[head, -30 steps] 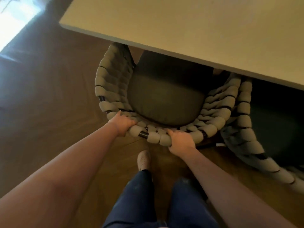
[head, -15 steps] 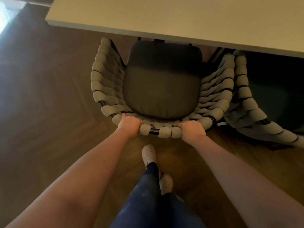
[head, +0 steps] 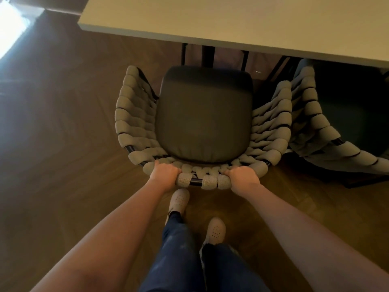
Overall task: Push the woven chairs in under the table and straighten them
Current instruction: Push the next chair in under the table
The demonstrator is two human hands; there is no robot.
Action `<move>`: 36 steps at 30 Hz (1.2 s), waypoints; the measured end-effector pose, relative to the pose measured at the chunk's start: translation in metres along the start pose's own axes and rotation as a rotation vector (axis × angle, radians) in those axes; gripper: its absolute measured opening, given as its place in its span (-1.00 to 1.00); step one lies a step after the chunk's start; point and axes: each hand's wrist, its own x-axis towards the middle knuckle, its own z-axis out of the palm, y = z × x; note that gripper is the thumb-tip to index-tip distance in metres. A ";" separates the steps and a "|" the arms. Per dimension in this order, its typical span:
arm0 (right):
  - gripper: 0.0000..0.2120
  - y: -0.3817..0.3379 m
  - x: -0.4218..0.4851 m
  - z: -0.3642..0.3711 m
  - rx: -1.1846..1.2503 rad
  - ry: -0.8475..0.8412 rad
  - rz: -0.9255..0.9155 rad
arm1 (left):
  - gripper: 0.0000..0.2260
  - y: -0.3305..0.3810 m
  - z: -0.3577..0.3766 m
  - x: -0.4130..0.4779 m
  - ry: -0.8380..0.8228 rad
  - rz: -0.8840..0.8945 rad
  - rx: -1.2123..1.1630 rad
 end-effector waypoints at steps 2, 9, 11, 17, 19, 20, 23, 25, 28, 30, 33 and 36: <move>-0.58 -0.006 0.006 -0.006 0.004 -0.005 0.000 | -0.75 -0.011 -0.003 0.001 -0.003 0.006 -0.001; -0.64 -0.026 0.043 -0.037 -0.004 0.011 0.024 | -0.76 -0.057 -0.021 0.022 -0.006 0.011 0.061; -0.63 -0.029 0.056 -0.045 0.003 0.009 0.027 | -0.77 -0.071 -0.026 0.029 -0.005 0.021 0.068; -0.63 -0.047 0.085 -0.064 0.035 0.020 0.054 | -0.76 -0.109 -0.039 0.046 0.005 0.037 0.101; -0.62 -0.054 0.096 -0.071 0.053 0.027 0.053 | -0.75 -0.123 -0.046 0.052 -0.002 0.036 0.099; -0.61 -0.056 0.100 -0.074 0.064 0.033 0.051 | -0.75 -0.129 -0.049 0.055 -0.008 0.036 0.100; -0.60 -0.060 0.114 -0.085 0.080 0.041 0.058 | -0.75 -0.144 -0.056 0.065 -0.013 0.037 0.107; -0.58 -0.059 0.121 -0.091 0.070 0.041 0.065 | -0.74 -0.149 -0.059 0.071 -0.001 0.042 0.096; -0.57 -0.057 0.132 -0.100 0.059 0.034 0.076 | -0.73 -0.156 -0.065 0.079 0.008 0.048 0.098; -0.57 -0.058 0.139 -0.106 0.056 0.035 0.076 | -0.72 -0.162 -0.069 0.084 0.013 0.049 0.109; -0.58 -0.064 0.149 -0.113 0.070 0.048 0.071 | -0.73 -0.176 -0.075 0.090 0.014 0.045 0.099; -0.61 -0.069 0.155 -0.116 0.081 0.050 0.060 | -0.76 -0.185 -0.078 0.093 0.012 0.044 0.105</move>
